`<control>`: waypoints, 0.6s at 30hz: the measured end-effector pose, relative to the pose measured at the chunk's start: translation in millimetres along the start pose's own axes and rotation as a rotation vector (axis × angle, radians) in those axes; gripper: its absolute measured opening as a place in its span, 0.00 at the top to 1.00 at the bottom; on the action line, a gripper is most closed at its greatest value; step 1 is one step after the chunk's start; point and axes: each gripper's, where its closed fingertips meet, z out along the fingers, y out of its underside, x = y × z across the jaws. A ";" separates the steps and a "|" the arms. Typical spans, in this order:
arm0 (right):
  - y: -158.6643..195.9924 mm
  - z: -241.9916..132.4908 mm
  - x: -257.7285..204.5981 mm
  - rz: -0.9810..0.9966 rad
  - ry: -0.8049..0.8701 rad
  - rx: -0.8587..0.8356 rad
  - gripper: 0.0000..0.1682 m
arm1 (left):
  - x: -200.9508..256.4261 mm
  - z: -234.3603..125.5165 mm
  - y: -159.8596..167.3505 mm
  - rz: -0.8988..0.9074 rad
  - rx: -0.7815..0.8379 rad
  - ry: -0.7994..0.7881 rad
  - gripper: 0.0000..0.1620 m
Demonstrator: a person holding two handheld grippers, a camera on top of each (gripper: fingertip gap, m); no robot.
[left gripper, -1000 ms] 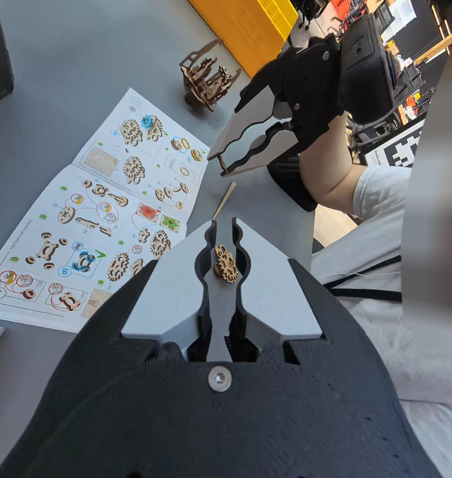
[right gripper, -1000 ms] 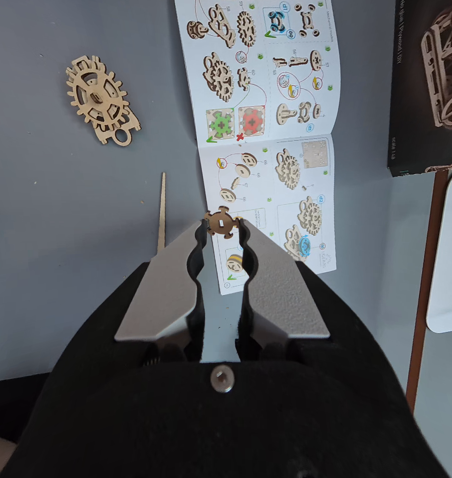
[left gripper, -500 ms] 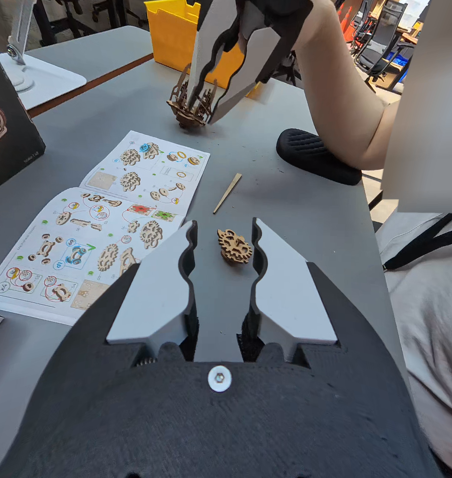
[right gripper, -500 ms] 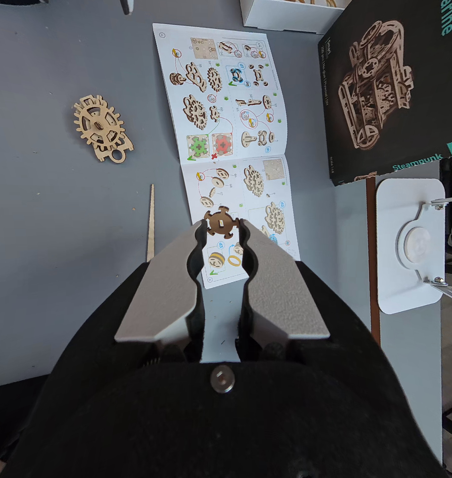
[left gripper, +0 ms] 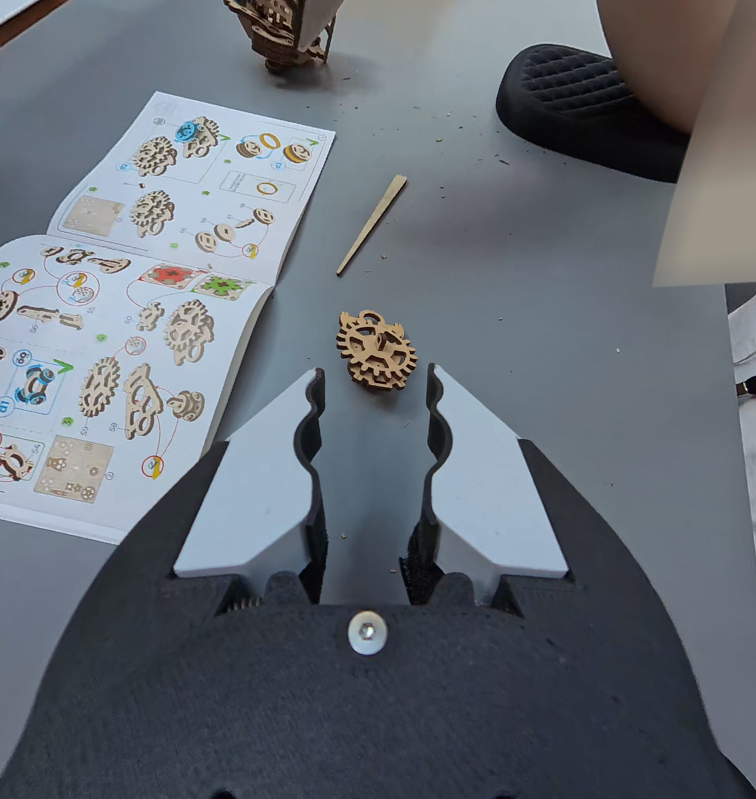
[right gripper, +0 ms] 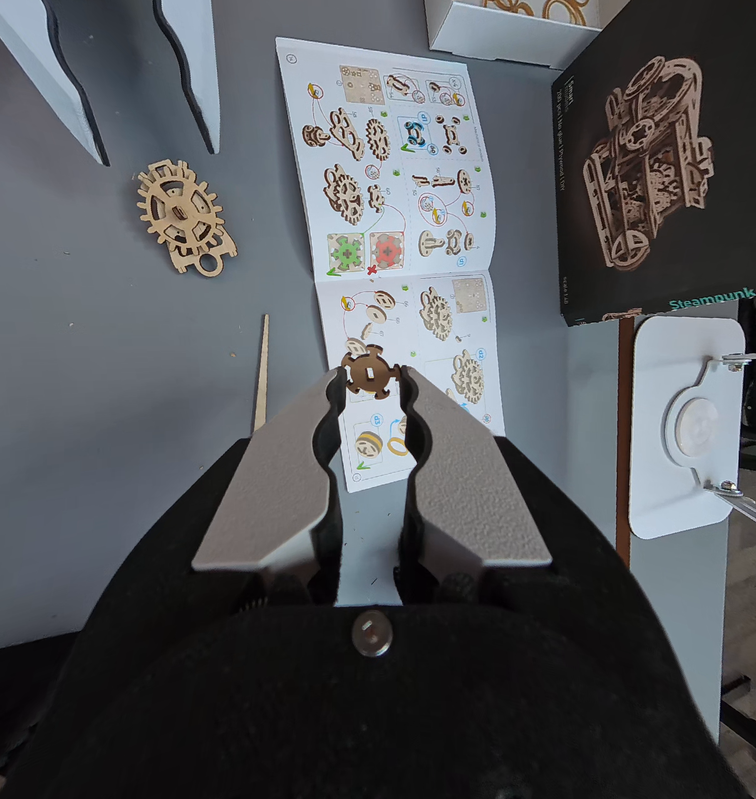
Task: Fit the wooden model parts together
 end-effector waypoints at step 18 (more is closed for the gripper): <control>-1.5 2.4 -11.8 0.017 -0.082 0.068 0.86 | -5.9 11.9 12.4 0.115 -0.109 -0.140 0.63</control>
